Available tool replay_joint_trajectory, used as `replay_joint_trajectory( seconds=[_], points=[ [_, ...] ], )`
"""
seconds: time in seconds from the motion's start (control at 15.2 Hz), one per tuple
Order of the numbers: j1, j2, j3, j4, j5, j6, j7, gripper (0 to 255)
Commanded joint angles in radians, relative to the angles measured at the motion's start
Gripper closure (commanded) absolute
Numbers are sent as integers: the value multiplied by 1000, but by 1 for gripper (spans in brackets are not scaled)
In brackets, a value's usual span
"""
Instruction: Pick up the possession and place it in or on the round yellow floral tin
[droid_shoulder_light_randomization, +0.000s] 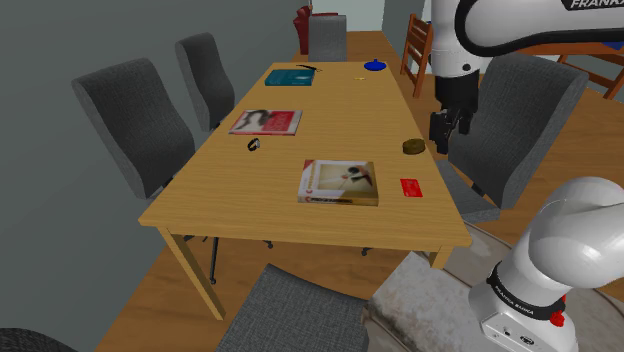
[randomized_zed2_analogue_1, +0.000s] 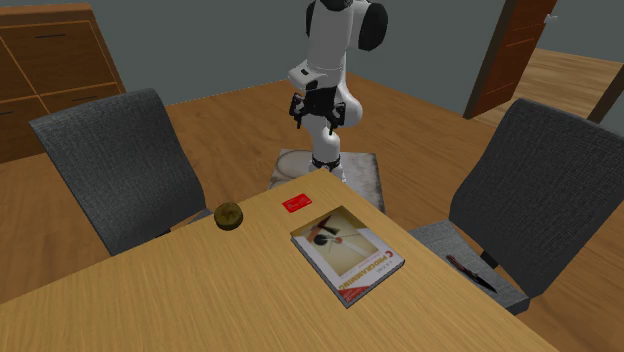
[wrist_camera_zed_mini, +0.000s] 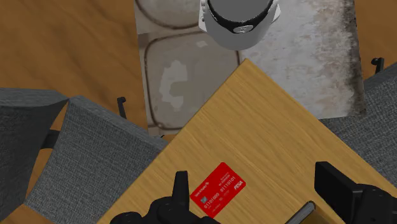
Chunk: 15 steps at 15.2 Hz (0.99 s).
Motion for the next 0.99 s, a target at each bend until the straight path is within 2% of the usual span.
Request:
replay_joint_trajectory(
  seconds=[0.0,0.4,0.92],
  points=[
    [0,0,0,0,0,0,0,0],
    [-93,263,-73,16,115,116,160,0],
    [-184,598,-187,33,311,267,296,0]
  ],
)
